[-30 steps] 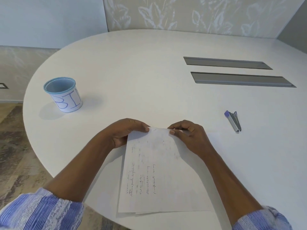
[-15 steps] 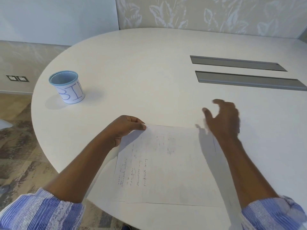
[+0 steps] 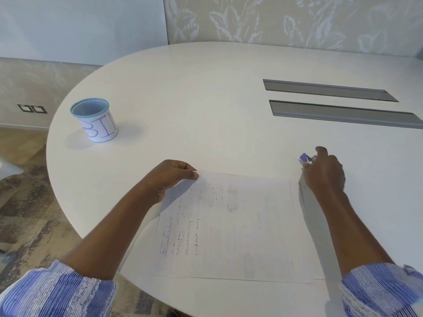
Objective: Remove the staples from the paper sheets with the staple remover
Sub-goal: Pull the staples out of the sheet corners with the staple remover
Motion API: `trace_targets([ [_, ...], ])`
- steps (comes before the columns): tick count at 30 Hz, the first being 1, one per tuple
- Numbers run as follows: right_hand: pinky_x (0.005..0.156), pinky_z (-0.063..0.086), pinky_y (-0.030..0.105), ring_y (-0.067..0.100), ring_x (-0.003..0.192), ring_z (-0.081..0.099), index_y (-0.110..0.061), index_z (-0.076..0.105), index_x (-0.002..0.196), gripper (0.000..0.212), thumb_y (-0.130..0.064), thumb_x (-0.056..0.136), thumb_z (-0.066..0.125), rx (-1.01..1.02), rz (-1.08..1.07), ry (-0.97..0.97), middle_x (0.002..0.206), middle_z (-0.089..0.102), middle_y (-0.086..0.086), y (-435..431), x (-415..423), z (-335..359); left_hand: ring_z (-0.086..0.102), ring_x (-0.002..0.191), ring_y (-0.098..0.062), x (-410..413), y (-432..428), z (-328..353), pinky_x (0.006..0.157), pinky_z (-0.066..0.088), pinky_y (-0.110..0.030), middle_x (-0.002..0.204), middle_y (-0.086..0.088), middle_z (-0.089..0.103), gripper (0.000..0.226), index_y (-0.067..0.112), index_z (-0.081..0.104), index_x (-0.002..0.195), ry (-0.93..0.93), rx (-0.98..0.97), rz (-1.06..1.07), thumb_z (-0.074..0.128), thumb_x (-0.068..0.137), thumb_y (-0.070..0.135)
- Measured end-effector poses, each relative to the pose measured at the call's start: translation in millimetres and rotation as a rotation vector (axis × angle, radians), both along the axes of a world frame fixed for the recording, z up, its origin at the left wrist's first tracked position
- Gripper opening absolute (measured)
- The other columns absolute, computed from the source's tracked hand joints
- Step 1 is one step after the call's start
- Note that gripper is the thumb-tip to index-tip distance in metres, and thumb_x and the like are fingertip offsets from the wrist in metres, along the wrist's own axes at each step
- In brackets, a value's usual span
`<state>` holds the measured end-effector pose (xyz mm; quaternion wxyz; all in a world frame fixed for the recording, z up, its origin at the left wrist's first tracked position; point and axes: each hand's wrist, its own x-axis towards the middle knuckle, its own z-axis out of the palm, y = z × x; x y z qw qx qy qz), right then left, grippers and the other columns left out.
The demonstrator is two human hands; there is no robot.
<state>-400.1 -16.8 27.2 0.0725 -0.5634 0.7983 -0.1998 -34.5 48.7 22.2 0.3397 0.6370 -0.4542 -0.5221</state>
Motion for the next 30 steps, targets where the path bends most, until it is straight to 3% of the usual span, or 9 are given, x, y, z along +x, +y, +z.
trace_targets([
  [3,0.098,0.048,0.044,0.038,0.114,0.063,-0.012,0.048,0.147,0.054,-0.025,0.098,0.065,-0.030,0.066,-0.251,0.116,0.069,0.019,3.8,8.0,8.7,0.065,0.083,-0.011,0.9,0.4,-1.4,0.073,0.042,-0.027,0.075,0.012,0.077,0.013,0.020,0.080,0.072,-0.007,-0.007,-0.003,0.081,0.085,0.017],
  [7,0.072,0.061,0.039,0.023,0.073,0.066,-0.015,0.054,0.138,0.044,-0.016,0.097,0.070,0.011,0.136,-1.080,0.095,0.067,0.009,20.3,34.8,30.3,0.066,0.083,-0.013,2.2,-0.2,-2.1,0.075,0.044,-0.027,0.075,0.011,0.078,0.014,0.021,0.080,0.071,0.002,0.000,-0.009,0.081,0.084,0.018],
  [9,0.063,0.062,0.035,0.024,0.071,0.068,-0.012,0.058,0.126,0.030,-0.009,0.097,0.066,0.073,0.210,-1.414,0.091,0.066,0.008,30.5,51.1,37.9,0.065,0.083,-0.012,2.2,0.5,-1.5,0.073,0.042,-0.027,0.075,0.012,0.077,0.014,0.022,0.080,0.070,0.005,-0.002,-0.015,0.081,0.084,0.019],
  [12,0.064,0.063,0.035,0.027,0.076,0.070,-0.008,0.062,0.117,0.020,-0.005,0.097,0.063,0.115,0.250,-1.646,0.085,0.064,0.008,45.4,70.1,43.6,0.064,0.084,-0.012,1.9,1.1,-1.1,0.071,0.040,-0.027,0.077,0.012,0.077,0.012,0.021,0.080,0.072,0.007,-0.005,-0.013,0.080,0.085,0.019],
  [15,0.063,0.063,0.032,0.027,0.077,0.073,-0.002,0.061,0.127,0.029,-0.005,0.098,0.059,0.189,0.222,-1.781,0.091,0.062,0.015,55.6,84.2,48.5,0.065,0.084,-0.011,2.0,1.6,-0.7,0.072,0.040,-0.026,0.076,0.013,0.077,0.015,0.022,0.079,0.070,0.020,-0.004,-0.014,0.080,0.085,0.019],
  [18,0.067,0.065,0.031,0.024,0.074,0.077,0.002,0.067,0.116,0.036,-0.010,0.083,0.070,0.251,0.214,-1.853,0.088,0.068,0.016,60.7,93.1,52.3,0.064,0.083,-0.011,2.1,2.1,-0.4,0.070,0.040,-0.026,0.077,0.012,0.077,0.014,0.021,0.079,0.072,0.025,-0.008,-0.013,0.080,0.085,0.018],
  [24,0.053,0.058,0.021,0.017,0.067,0.074,-0.005,0.075,0.092,0.031,-0.026,0.069,0.081,0.266,0.157,-1.804,0.087,0.076,0.011,66.0,104.1,48.5,0.062,0.085,-0.013,3.0,1.4,-1.2,0.071,0.039,-0.027,0.080,0.008,0.076,0.008,0.019,0.079,0.077,0.029,-0.004,-0.023,0.079,0.086,0.018],
  [27,0.046,0.047,0.017,0.007,0.055,0.055,-0.003,0.074,0.103,0.047,-0.035,0.069,0.082,0.262,0.205,-1.726,0.087,0.071,0.007,66.8,107.7,42.5,0.062,0.086,-0.016,4.0,1.2,-1.6,0.075,0.041,-0.029,0.081,0.006,0.076,0.008,0.017,0.080,0.078,0.030,-0.005,-0.026,0.079,0.086,0.018],
  [30,0.053,0.055,0.018,0.008,0.056,0.060,-0.001,0.072,0.103,0.042,-0.028,0.071,0.082,0.207,0.175,-1.731,0.083,0.066,0.007,67.0,110.7,35.2,0.064,0.085,-0.017,5.1,1.0,-1.3,0.078,0.044,-0.030,0.079,0.006,0.076,0.009,0.017,0.080,0.077,0.032,0.000,-0.032,0.079,0.086,0.018],
])
